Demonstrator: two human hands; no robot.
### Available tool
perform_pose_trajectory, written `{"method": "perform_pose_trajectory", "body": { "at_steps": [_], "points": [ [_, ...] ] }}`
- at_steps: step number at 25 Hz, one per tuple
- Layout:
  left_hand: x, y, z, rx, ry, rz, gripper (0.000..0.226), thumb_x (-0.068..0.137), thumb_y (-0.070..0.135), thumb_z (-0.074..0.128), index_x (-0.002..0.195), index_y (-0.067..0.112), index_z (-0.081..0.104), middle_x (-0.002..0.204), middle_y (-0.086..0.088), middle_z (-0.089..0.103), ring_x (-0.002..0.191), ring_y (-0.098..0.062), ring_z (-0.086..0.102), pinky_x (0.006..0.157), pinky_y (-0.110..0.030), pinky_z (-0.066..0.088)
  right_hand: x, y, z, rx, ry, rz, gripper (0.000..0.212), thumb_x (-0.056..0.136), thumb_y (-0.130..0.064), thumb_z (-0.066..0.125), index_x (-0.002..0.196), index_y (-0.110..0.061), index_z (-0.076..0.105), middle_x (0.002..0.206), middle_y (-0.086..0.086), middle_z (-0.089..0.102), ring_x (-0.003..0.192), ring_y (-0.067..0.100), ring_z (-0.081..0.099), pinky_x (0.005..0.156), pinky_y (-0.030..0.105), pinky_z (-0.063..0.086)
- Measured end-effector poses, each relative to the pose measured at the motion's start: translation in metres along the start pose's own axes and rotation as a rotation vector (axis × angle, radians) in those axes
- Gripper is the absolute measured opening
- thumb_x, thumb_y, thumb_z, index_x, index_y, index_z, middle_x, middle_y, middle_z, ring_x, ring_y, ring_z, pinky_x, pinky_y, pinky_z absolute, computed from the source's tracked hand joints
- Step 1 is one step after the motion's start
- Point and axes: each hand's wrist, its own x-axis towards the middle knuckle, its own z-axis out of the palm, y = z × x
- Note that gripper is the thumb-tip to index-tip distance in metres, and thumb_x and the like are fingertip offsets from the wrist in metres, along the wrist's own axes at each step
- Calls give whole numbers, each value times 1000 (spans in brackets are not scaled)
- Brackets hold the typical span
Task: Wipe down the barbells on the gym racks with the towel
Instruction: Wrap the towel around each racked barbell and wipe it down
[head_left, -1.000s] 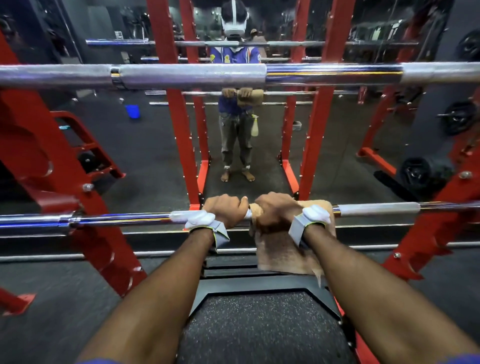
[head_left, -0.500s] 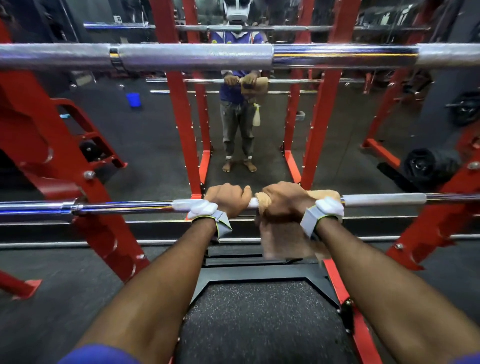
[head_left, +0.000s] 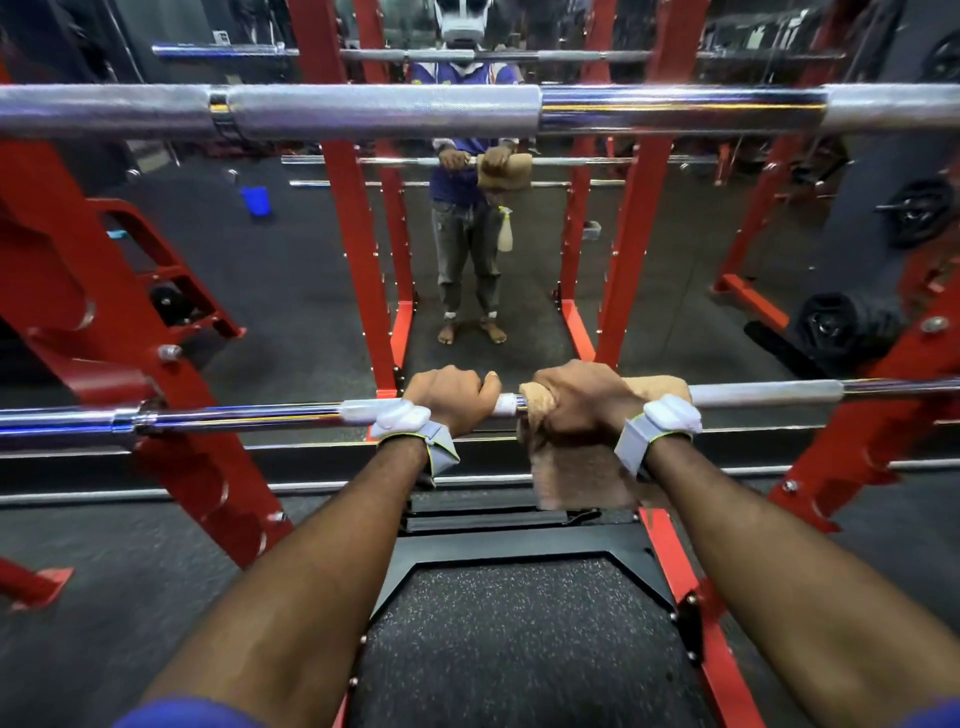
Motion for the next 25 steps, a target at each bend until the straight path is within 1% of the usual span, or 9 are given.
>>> {"method": "perform_pose_trajectory", "body": {
  "at_steps": [3,6,9,12,13,17,19,23,25],
  "points": [
    [-5,0,-4,112,4,99,38,101,26,37,138,20,41,111,-10,68,98,-38,64,66,-35,42,-6,-1,16,-176,253,-33,28,64,-41,65,80,-25,48,80,1,65,74,31,64,60,33,33],
    [-3,2,-6,6,-30,22,34,103,30,33,120,17,59,105,-12,70,99,-38,64,79,-40,50,-18,-6,42,-298,470,21,40,49,-43,67,77,-23,48,71,-1,55,65,29,55,63,39,33],
    [-2,3,-9,-43,-17,-11,41,102,38,30,107,17,65,98,-11,71,96,-36,66,79,-37,49,-5,2,23,-191,218,9,33,62,-47,66,80,-25,48,78,-2,64,74,27,63,64,36,39],
    [-4,2,-7,6,-24,46,35,104,33,33,119,20,61,103,-12,70,99,-36,65,84,-41,51,1,16,-5,74,-101,91,30,62,-53,60,77,-27,54,83,-3,70,82,26,67,67,34,50],
    [-5,1,-7,34,-19,64,34,104,33,33,124,22,59,106,-11,70,100,-36,64,84,-41,52,-2,15,-3,64,-68,90,31,59,-51,61,75,-26,54,82,-1,70,80,27,66,65,34,49],
    [0,-1,-6,63,-26,86,35,105,32,32,131,23,53,113,-10,68,105,-35,63,84,-41,51,-21,5,35,-304,445,11,35,51,-40,66,75,-24,46,69,-1,56,63,30,57,59,37,36],
    [-2,2,-7,75,-18,101,36,104,32,31,134,24,50,113,-10,68,105,-36,63,81,-38,49,-19,11,36,-317,406,21,39,51,-45,67,77,-24,48,71,-1,58,65,29,59,60,37,35],
    [-2,0,-10,57,-43,86,36,104,33,32,131,22,53,112,-12,68,104,-37,62,80,-38,48,-10,26,9,-79,94,52,29,72,-47,61,88,-24,54,88,0,70,83,30,66,67,36,49],
    [-5,2,-11,75,-17,72,35,104,33,32,128,21,55,110,-12,69,102,-36,63,79,-38,49,-17,23,17,-147,224,52,27,67,-44,62,82,-23,54,82,2,68,78,32,65,66,37,47]
  ]
}}
